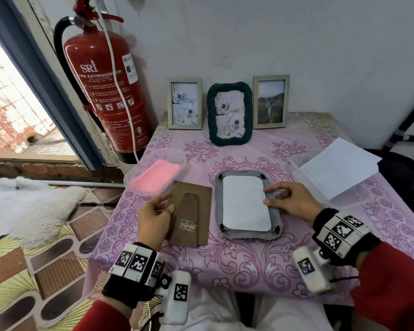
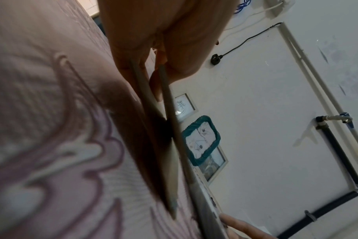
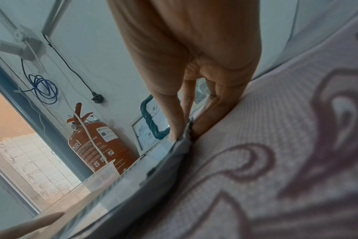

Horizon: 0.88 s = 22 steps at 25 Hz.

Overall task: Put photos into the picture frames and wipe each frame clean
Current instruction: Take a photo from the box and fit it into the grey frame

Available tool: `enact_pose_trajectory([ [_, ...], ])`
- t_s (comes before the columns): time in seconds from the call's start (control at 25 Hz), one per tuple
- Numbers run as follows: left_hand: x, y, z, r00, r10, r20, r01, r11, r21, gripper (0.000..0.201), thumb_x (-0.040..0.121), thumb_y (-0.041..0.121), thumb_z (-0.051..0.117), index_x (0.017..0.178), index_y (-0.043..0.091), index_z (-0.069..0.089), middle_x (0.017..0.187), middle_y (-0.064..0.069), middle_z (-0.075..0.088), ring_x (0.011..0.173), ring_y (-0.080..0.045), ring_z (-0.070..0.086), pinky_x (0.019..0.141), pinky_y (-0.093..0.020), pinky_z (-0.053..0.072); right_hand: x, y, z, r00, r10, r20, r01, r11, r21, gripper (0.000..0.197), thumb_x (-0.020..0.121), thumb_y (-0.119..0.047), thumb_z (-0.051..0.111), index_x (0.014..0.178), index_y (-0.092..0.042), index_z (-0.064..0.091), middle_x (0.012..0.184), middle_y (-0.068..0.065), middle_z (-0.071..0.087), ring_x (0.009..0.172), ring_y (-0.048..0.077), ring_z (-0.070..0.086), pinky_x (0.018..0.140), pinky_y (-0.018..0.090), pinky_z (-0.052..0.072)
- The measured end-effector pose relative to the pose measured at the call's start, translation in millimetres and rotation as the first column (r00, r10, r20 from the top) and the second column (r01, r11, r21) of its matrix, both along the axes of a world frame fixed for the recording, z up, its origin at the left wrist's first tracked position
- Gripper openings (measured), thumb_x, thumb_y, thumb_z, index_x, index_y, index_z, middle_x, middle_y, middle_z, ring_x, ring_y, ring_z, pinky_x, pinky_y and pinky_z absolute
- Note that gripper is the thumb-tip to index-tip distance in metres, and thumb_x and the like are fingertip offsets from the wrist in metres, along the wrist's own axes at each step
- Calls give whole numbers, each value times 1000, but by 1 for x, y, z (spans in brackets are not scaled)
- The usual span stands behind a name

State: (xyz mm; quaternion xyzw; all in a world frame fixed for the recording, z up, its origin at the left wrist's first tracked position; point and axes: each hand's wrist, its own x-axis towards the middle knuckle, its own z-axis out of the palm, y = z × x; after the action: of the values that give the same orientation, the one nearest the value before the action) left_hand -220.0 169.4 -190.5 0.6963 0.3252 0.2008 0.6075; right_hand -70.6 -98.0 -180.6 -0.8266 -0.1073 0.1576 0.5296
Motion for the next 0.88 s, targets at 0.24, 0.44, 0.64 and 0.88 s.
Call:
enact_pose_trajectory([
  [0.24, -9, -1, -5, 999, 0, -41, 5, 990, 138, 35, 84, -1, 61, 119, 3, 61, 95, -17, 64, 82, -22, 60, 82, -35, 53, 1, -2, -1, 1000, 15, -19, -15, 1000, 15, 30, 74, -1, 75, 103, -8, 68, 62, 3, 46, 62, 13, 51, 64, 20, 53],
  [0.44, -15, -2, 5, 995, -3, -98, 43, 910, 412, 20, 81, 15, 69, 100, 14, 69, 108, -2, 52, 98, -21, 59, 78, -28, 51, 0, -3, -2, 1000, 17, -15, -17, 999, 31, 29, 74, -2, 75, 102, -9, 69, 59, 1, 45, 56, 10, 48, 51, 11, 47],
  [0.64, -13, 26, 27, 988, 152, 23, -130, 738, 662, 41, 75, 19, 74, 114, 22, 61, 121, -6, 43, 120, -25, 38, 98, -30, 33, 1, -3, -5, 999, 19, -39, -17, 998, 68, 27, 74, 0, 74, 100, -8, 69, 54, 0, 43, 43, 0, 48, 46, 11, 44],
  [0.88, 9, 80, 23, 944, 22, -328, 95, 937, 337, 101, 61, 41, 84, 143, 20, 30, 147, -11, 36, 132, -30, 37, 108, -50, 36, 1, -3, -6, 1000, 15, -24, -13, 998, 59, 27, 74, -2, 76, 98, -11, 70, 56, 0, 44, 53, 8, 47, 55, 18, 47],
])
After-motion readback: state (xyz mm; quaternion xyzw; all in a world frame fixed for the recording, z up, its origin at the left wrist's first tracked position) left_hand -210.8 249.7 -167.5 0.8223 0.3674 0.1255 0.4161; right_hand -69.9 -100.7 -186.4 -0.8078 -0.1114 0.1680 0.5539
